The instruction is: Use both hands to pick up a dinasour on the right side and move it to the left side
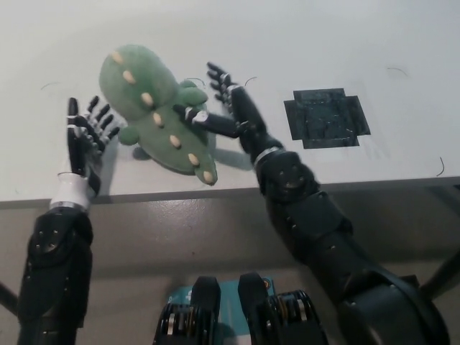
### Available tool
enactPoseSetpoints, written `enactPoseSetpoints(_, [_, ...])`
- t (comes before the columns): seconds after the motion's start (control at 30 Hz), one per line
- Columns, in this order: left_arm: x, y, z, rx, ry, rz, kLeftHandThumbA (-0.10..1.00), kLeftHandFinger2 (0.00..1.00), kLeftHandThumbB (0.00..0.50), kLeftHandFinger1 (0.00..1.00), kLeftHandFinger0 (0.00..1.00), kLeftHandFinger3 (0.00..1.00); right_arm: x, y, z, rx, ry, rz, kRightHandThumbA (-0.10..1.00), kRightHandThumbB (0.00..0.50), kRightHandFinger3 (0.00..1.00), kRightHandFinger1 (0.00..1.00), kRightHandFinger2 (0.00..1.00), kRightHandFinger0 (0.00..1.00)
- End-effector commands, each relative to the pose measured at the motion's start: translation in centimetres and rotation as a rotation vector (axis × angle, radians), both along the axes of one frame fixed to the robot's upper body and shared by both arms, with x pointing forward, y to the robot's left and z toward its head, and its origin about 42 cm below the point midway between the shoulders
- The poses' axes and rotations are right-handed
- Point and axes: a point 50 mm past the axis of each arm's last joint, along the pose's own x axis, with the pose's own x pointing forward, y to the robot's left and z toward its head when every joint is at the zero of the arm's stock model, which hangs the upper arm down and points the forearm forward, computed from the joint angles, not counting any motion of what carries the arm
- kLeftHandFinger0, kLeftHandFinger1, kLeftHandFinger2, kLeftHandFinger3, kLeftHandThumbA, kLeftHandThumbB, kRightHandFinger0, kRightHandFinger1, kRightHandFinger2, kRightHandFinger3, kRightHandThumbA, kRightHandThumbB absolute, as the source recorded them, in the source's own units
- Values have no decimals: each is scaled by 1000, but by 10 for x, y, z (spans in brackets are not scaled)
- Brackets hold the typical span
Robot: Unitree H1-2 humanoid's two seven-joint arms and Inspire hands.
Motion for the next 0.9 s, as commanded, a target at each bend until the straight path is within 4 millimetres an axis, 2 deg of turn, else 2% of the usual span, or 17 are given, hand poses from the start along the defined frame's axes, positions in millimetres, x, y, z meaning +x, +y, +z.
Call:
enactPoseSetpoints(0.0, [3,25,28,12,-77,7,1000,1000,266,1000,1000,1000,13,-21,41,8,-122,-12,1000,246,1000,1000,1000,1000])
enactPoseSetpoints(0.03, [3,28,28,29,-67,6,1000,1000,282,1000,1000,1000,13,-27,42,10,-124,-12,1000,245,1000,1000,1000,1000])
enactPoseSetpoints(0.1, [1,33,28,34,-70,8,1000,1000,281,1000,1000,1000,15,-38,44,17,-131,-14,1000,248,1000,1000,1000,1000])
enactPoseSetpoints(0.13, [-1,35,28,40,-74,1,1000,1000,261,1000,1000,1000,15,-45,46,20,-134,-15,1000,250,1000,1000,1000,1000])
enactPoseSetpoints(0.3, [-5,39,35,55,-111,-14,1000,1000,256,1000,1000,1000,15,-60,49,11,-156,-23,1000,239,1000,1000,1000,1000])
enactPoseSetpoints(0.4, [-8,42,37,56,-123,-8,1000,1000,296,1000,1000,1000,14,-70,49,21,-156,-32,1000,252,1000,1000,1000,1000])
enactPoseSetpoints(0.47, [-10,43,38,54,-133,-11,1000,1000,290,1000,1000,1000,12,-73,49,24,-160,-32,1000,248,1000,1000,1000,1000])
enactPoseSetpoints(0.5, [-15,44,39,83,-155,-5,1000,1000,280,1000,1000,1000,8,-82,51,57,-173,-38,1000,242,1000,1000,1000,1000])
enactPoseSetpoints(0.57, [-22,47,41,99,-153,2,1000,1000,282,1000,1000,1000,5,-87,54,61,-197,-29,1000,242,1000,1000,1000,1000])
enactPoseSetpoints(0.67, [-34,46,42,127,-154,17,1000,1000,267,1000,1000,1000,-4,-98,56,69,-221,-30,1000,269,1000,1000,1000,1000])
enactPoseSetpoints(0.7, [-40,44,41,126,-164,18,1000,1000,246,1000,1000,1000,-10,-104,56,72,-242,-26,1000,252,1000,1000,1000,1000])
enactPoseSetpoints(0.77, [-45,42,39,128,-179,12,1000,1000,249,1000,1000,1000,-19,-111,57,72,-254,-27,1000,244,1000,1000,1000,1000])
enactPoseSetpoints(0.8, [-49,41,38,123,-179,15,1000,1000,258,1000,1000,1000,-23,-115,56,71,-261,-33,1000,200,1000,1000,1000,1000])
enactPoseSetpoints(0.87, [-57,36,36,104,-184,19,1000,1000,254,1000,1000,1000,-35,-128,53,55,-280,-51,1000,184,1000,1000,1000,1000])
